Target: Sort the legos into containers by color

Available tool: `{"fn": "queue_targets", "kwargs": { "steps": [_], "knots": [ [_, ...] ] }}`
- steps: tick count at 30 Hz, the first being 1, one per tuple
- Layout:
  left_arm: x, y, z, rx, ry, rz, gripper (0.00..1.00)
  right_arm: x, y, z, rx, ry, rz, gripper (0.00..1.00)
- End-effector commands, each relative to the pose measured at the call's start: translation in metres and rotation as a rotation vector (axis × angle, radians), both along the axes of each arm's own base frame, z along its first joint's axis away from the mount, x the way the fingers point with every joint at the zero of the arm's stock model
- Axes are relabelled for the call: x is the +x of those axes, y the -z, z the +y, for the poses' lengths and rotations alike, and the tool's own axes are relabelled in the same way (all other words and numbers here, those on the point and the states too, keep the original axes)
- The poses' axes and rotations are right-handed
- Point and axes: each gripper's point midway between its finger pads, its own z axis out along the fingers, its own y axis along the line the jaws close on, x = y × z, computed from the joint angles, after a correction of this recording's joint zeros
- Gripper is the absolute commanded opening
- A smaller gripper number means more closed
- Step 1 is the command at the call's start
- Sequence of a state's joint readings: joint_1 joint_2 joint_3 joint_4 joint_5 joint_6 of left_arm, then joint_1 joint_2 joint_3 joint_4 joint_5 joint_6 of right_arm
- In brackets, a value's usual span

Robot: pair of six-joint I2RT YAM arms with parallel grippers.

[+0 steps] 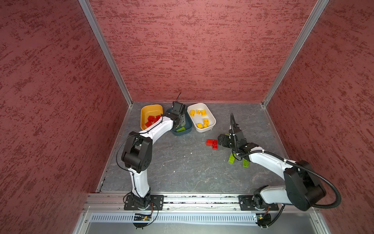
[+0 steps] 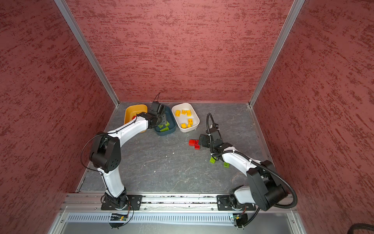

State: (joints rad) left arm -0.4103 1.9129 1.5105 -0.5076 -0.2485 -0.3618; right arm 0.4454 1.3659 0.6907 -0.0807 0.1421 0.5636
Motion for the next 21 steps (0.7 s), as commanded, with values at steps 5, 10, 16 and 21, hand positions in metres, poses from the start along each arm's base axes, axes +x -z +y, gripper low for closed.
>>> {"fn": "queue_targets", "kwargs": {
  "steps": [5, 10, 16, 21],
  "knots": [
    [0.016, -0.004, -0.031, -0.082, 0.077, 0.084, 0.62, -0.008, -0.001, -0.045, -0.120, 0.188, -0.046, 0.99],
    [-0.008, -0.032, -0.069, -0.026, 0.188, -0.001, 0.93, -0.021, -0.003, -0.066, -0.122, 0.304, -0.043, 0.99],
    [-0.071, -0.036, -0.134, 0.022, 0.416, 0.032, 0.98, -0.027, -0.007, -0.068, 0.020, 0.310, -0.136, 0.99],
    [-0.113, -0.011, -0.175, -0.026, 0.421, 0.188, 0.99, -0.029, -0.006, -0.083, 0.017, 0.382, -0.140, 0.99]
  ]
}}
